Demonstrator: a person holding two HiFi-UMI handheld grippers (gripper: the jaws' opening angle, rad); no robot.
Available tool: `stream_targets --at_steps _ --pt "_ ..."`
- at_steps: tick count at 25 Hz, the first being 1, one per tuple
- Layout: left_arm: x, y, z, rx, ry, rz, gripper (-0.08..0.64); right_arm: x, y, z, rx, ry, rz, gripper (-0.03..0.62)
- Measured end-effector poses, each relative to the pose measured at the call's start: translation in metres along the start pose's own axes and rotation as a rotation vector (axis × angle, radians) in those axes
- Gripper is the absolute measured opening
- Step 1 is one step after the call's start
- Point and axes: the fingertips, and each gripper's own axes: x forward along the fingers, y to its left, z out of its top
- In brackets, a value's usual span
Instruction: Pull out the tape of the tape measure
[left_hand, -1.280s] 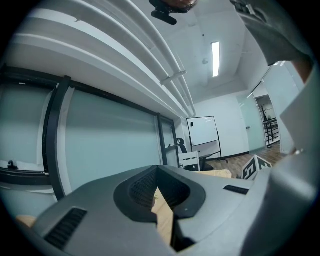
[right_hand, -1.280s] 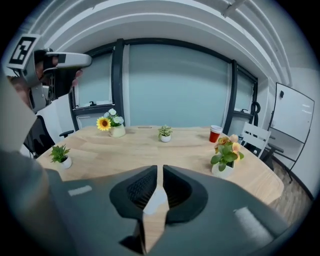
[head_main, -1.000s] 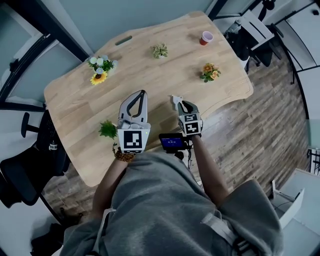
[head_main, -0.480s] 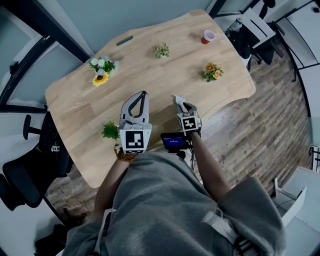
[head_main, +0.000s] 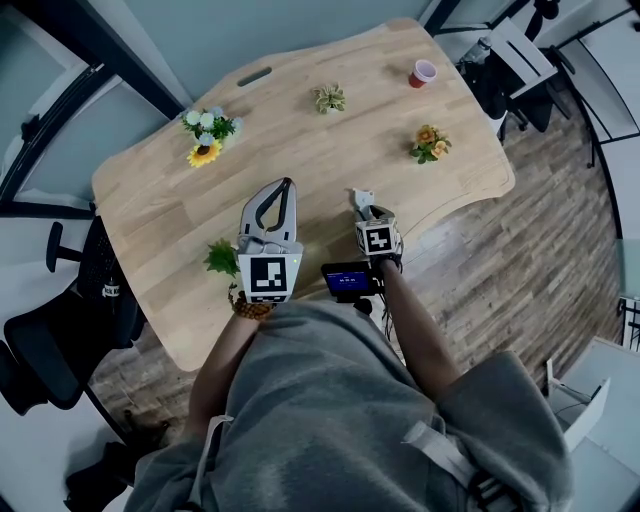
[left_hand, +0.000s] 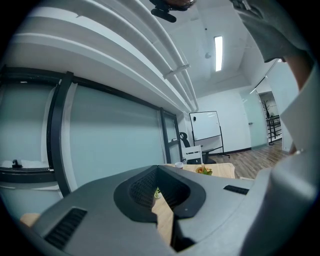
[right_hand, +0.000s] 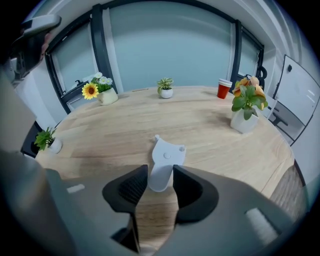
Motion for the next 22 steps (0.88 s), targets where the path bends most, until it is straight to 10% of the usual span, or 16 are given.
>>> stream_targets --at_steps 22 --pt "-0.005 0.011 -0.001 -0.007 0.009 0.038 0.008 0.013 -0.012 -0.008 0.015 0.03 -0.038 0.169"
